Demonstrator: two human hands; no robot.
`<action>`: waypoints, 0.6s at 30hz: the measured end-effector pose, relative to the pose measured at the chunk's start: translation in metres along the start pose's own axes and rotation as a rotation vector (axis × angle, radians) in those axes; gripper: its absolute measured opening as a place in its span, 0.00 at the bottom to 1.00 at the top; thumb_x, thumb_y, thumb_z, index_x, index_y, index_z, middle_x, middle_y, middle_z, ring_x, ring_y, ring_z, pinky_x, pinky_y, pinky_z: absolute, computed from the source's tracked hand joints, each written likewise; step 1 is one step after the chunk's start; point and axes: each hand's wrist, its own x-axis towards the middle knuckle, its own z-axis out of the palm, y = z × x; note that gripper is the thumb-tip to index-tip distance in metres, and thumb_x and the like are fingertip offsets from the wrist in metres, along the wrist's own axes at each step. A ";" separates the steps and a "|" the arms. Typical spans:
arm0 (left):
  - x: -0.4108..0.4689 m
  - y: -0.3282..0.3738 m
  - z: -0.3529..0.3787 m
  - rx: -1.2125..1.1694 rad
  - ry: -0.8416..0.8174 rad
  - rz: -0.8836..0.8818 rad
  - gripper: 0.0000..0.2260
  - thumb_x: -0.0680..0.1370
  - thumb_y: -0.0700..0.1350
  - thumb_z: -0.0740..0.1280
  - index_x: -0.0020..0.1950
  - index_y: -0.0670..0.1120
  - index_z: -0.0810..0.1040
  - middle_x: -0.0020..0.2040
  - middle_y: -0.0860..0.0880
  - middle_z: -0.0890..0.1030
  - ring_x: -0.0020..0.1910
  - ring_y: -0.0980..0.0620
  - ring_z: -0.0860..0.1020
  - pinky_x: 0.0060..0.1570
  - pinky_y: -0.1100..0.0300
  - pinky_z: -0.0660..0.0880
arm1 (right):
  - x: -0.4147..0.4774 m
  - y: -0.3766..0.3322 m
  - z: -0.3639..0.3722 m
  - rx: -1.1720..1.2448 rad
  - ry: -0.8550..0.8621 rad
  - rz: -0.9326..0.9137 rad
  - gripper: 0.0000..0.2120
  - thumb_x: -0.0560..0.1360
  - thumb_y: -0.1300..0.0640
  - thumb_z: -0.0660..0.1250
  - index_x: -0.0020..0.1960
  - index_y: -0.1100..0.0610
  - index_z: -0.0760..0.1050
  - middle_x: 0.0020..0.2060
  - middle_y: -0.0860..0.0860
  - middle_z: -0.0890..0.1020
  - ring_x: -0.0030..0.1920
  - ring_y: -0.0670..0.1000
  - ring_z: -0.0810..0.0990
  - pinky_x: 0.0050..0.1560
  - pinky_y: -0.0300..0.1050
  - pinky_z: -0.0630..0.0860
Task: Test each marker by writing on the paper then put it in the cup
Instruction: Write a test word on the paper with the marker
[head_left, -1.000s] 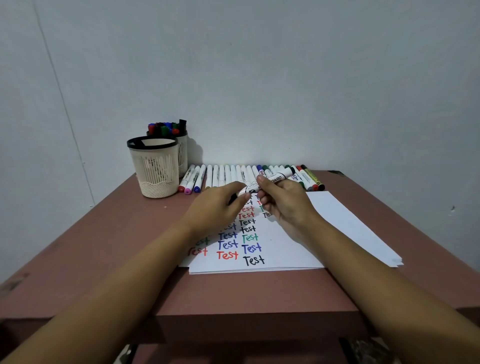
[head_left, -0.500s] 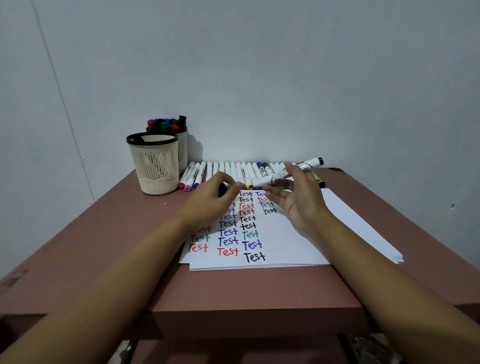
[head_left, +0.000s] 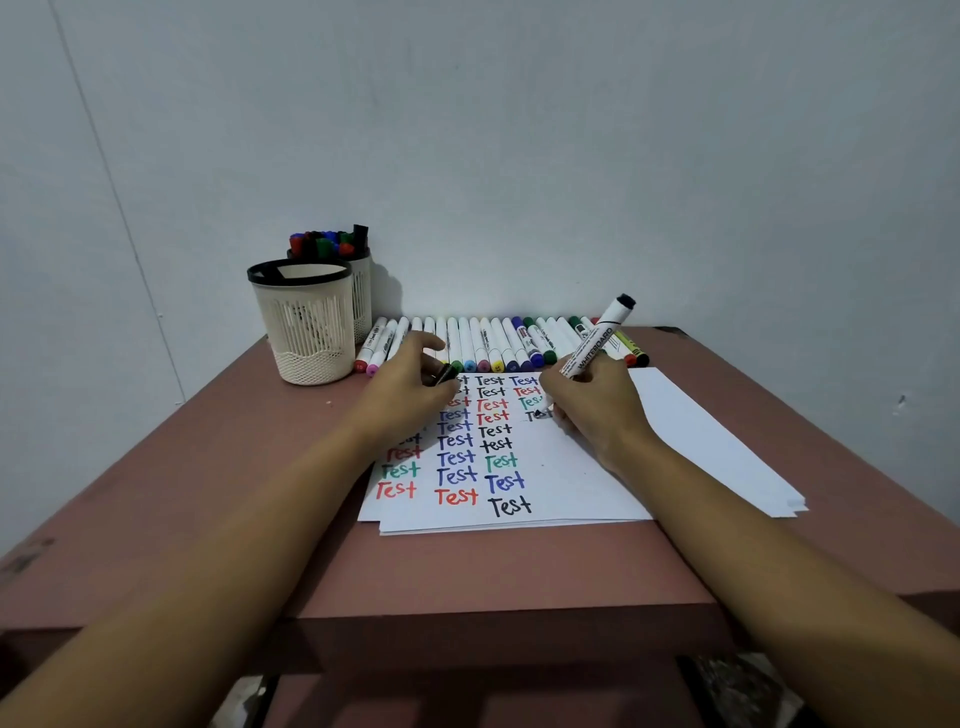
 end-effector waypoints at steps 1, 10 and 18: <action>0.001 -0.001 0.001 -0.016 0.017 -0.016 0.15 0.75 0.42 0.69 0.57 0.49 0.67 0.50 0.48 0.77 0.49 0.52 0.77 0.47 0.60 0.72 | 0.000 0.000 0.001 -0.010 0.009 -0.009 0.03 0.69 0.61 0.66 0.38 0.58 0.72 0.31 0.54 0.75 0.31 0.53 0.71 0.32 0.45 0.68; 0.005 -0.005 0.001 -0.066 0.047 -0.095 0.08 0.75 0.43 0.69 0.52 0.45 0.75 0.47 0.44 0.82 0.43 0.49 0.80 0.50 0.53 0.77 | -0.006 -0.003 0.001 -0.020 -0.029 -0.029 0.02 0.72 0.64 0.65 0.41 0.61 0.72 0.30 0.56 0.76 0.27 0.50 0.73 0.29 0.43 0.73; 0.004 -0.005 0.001 -0.034 0.020 -0.088 0.07 0.75 0.44 0.69 0.51 0.47 0.75 0.49 0.45 0.81 0.48 0.47 0.80 0.52 0.53 0.77 | -0.006 -0.001 0.003 -0.051 -0.018 -0.058 0.05 0.70 0.64 0.66 0.39 0.59 0.70 0.30 0.57 0.75 0.27 0.51 0.71 0.32 0.45 0.70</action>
